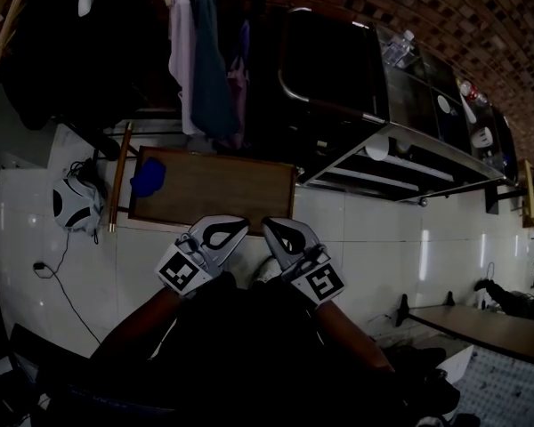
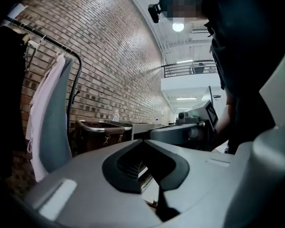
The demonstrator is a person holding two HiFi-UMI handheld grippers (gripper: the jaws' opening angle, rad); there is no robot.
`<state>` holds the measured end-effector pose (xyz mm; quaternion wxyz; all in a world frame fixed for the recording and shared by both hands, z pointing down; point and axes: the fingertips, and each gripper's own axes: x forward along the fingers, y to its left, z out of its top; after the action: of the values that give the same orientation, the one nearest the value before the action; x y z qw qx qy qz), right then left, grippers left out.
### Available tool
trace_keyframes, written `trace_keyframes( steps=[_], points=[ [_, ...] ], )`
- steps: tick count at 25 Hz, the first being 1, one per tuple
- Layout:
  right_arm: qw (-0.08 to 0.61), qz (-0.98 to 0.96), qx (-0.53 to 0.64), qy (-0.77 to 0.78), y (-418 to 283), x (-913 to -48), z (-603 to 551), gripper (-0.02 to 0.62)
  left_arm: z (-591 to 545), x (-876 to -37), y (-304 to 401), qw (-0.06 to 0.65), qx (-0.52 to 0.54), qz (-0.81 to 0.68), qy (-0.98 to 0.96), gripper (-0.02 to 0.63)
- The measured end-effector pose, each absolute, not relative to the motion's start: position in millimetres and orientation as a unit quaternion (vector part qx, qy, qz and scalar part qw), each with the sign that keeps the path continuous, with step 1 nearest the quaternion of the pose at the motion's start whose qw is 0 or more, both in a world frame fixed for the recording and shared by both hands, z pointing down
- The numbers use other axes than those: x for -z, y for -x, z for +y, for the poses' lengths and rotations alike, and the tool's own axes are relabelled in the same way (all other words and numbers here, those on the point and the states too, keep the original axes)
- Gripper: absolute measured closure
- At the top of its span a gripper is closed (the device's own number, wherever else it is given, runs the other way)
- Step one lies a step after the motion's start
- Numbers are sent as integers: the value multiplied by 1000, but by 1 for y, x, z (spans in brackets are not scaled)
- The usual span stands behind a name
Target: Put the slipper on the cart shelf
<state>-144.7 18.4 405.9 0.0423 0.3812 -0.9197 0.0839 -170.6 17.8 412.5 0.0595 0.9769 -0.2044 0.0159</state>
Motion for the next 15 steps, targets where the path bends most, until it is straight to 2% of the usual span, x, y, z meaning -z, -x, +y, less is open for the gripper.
trace_keyframes(
  steps=[15],
  points=[
    [45, -919, -87, -381, 153, -413, 19, 595, 17, -413, 178, 56, -14, -205, -977, 601]
  ],
)
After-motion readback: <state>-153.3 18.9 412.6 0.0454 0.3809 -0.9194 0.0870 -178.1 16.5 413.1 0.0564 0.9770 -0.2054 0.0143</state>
